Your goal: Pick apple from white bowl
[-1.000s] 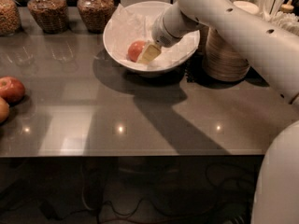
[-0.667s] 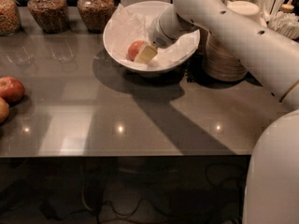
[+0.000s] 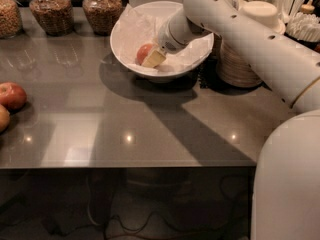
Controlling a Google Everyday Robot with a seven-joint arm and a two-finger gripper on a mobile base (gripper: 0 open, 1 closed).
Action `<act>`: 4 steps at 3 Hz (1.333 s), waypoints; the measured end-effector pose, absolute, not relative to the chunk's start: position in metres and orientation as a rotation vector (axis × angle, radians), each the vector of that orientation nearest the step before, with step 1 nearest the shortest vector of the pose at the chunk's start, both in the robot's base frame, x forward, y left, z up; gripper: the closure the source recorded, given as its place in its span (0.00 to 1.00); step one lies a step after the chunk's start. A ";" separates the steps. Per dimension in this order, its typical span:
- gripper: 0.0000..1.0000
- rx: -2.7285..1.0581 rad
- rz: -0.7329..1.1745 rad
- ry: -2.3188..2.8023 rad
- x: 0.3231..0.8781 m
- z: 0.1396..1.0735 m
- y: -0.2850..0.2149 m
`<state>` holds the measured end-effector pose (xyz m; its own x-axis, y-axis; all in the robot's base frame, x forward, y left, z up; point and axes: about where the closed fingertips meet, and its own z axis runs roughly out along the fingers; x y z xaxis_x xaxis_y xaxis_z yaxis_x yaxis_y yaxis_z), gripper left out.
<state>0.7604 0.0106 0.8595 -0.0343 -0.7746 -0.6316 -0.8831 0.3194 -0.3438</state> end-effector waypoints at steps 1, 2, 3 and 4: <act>0.62 -1.473 0.189 1.848 0.758 0.857 0.008; 0.85 -1.471 0.193 1.853 0.754 0.864 0.006; 1.00 -1.452 0.197 1.817 0.748 0.886 0.004; 1.00 -1.438 0.184 1.753 0.742 0.921 -0.001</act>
Offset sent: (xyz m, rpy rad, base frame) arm -0.0122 -0.0112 0.0178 0.0002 0.0247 -0.0219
